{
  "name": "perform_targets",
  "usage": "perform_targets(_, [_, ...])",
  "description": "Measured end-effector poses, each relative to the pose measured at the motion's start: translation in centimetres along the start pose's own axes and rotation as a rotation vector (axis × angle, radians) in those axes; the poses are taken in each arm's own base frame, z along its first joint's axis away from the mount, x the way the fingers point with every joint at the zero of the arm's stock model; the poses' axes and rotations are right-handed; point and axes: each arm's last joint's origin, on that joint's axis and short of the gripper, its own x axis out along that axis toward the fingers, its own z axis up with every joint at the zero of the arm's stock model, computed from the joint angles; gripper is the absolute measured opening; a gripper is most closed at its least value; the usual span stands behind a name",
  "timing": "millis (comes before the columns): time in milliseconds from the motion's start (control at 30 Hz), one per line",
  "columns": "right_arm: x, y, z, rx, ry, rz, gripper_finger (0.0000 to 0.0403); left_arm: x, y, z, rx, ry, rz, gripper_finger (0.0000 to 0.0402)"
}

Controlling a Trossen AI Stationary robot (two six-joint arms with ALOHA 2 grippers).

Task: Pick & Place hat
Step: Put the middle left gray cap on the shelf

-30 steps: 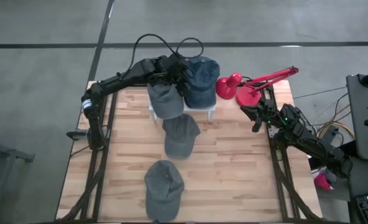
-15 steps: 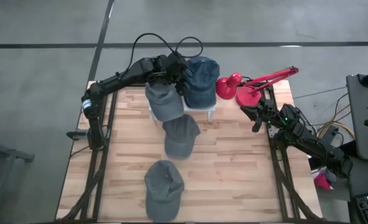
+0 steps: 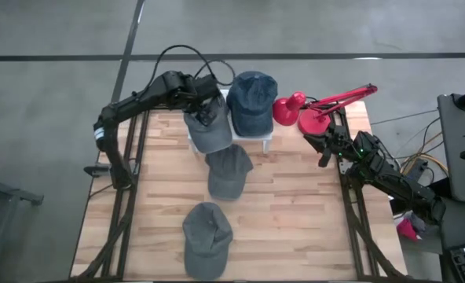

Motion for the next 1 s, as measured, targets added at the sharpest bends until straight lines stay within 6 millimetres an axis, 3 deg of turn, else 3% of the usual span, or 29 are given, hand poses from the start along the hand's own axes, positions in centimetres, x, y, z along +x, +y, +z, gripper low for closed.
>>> perform_targets(267, [0.0,0.0,0.0,0.001,0.004,0.001,0.0027,0.4,2.6,-3.6,-0.240,0.070,0.050,0.0263])
perform_targets(500, [0.0,0.0,0.0,0.001,0.004,0.001,0.0027,1.7,3.5,-6.1,-0.376,0.025,0.036,0.0262])
perform_targets(833, [0.0,0.0,0.0,0.004,0.003,0.001,0.0027,5.6,3.9,-6.5,-0.494,-0.062,-0.003,0.0261])
perform_targets(1000, [0.0,0.0,0.0,0.004,0.003,0.001,0.0027,6.5,4.1,-6.0,-0.502,-0.097,-0.018,0.0261])
